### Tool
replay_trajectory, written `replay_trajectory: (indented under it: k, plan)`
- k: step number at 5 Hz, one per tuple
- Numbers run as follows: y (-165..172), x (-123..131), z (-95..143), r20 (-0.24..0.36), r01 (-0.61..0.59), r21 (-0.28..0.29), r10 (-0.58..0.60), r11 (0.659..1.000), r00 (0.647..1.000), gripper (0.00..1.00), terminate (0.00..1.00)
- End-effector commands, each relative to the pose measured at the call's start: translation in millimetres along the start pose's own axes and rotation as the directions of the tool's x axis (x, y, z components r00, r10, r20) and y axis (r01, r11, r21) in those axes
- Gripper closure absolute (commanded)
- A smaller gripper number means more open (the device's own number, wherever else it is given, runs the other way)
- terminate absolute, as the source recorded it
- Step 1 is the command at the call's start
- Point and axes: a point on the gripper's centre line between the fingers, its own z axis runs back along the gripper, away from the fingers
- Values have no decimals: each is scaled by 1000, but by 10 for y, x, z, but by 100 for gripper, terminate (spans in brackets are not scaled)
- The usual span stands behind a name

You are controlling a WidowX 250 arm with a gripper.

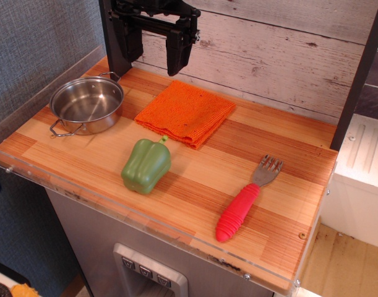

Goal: Put the pepper inside the pot.

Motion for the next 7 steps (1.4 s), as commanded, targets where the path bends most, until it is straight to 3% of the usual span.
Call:
replay_trajectory:
  k: [1, 2, 3, 4, 5, 7]
  plan:
    - [0, 0, 0, 0, 0, 0, 0, 1000, 1000, 0, 0]
    - [4, -283, -17, 50, -8, -17, 9, 1000, 999, 0, 0]
    - [-52, -590, -149, 57, 3, -13, -3, 1000, 998, 0, 0]
    - [-68, -791, -426, 26, -8, 11, 7, 1000, 1000, 0, 0]
    - [-35, -775, -690, 4, -9, 0, 9, 1000, 1000, 0, 0]
    - [-26, -593, -972, 5, 6, 1, -6, 1000, 1000, 0, 0]
